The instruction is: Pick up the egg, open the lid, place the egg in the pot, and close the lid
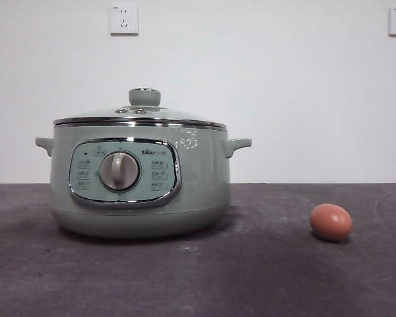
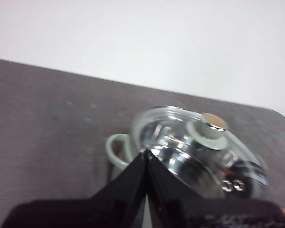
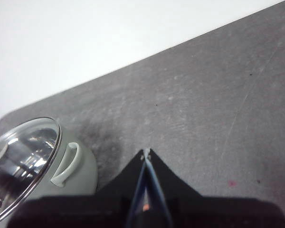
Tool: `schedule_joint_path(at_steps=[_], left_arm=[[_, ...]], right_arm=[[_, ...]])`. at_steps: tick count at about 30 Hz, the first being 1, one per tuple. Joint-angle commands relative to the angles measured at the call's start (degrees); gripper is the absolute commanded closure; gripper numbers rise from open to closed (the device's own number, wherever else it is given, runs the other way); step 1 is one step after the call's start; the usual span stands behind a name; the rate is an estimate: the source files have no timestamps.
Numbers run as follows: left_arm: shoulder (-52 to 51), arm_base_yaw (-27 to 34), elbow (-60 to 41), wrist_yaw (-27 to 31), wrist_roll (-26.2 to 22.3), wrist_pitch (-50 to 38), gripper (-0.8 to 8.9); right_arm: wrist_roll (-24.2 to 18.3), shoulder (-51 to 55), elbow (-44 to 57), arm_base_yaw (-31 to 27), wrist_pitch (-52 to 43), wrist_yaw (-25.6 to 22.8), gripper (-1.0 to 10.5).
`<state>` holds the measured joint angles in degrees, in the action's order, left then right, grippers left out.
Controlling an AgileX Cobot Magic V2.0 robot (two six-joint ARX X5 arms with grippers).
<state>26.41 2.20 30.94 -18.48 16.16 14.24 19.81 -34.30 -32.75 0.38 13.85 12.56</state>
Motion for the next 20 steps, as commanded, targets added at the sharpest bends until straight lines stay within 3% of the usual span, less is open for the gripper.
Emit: schedule_joint_path(at_steps=[1, 7, 9, 10, 12, 15, 20], left_arm=[[5.75, 0.11, 3.5, -4.13, -0.9, 1.16, 8.18], [16.26, 0.0, 9.05, -12.57, -1.4, 2.12, 8.0], [18.56, -0.09, 9.86, -14.08, -1.36, 2.1, 7.0], [19.45, -0.31, 10.05, -14.56, -1.36, 2.1, 6.29], [20.68, -0.87, 10.27, -14.67, -1.25, 2.16, 5.34], [21.4, -1.51, 10.29, -14.34, -1.14, 2.1, 4.9], [21.42, -2.38, 10.78, -14.45, -1.11, 0.39, 4.9]], right_arm=[[-4.28, -4.44, -4.04, 0.13, 1.81, 2.6, 9.5], [-8.22, -13.62, -10.95, 0.17, 7.48, 10.47, 9.5], [-8.92, -15.78, -11.98, 0.17, 8.22, 13.25, 9.4], [-9.53, -16.74, -12.35, 0.2, 8.55, 14.38, 9.1], [-9.77, -17.97, -12.55, 0.31, 8.5, 14.43, 7.6], [-9.55, -19.06, -12.55, 0.61, 8.52, 13.97, 4.9], [-9.33, -20.57, -12.63, 3.15, 8.61, 11.69, 4.7]])
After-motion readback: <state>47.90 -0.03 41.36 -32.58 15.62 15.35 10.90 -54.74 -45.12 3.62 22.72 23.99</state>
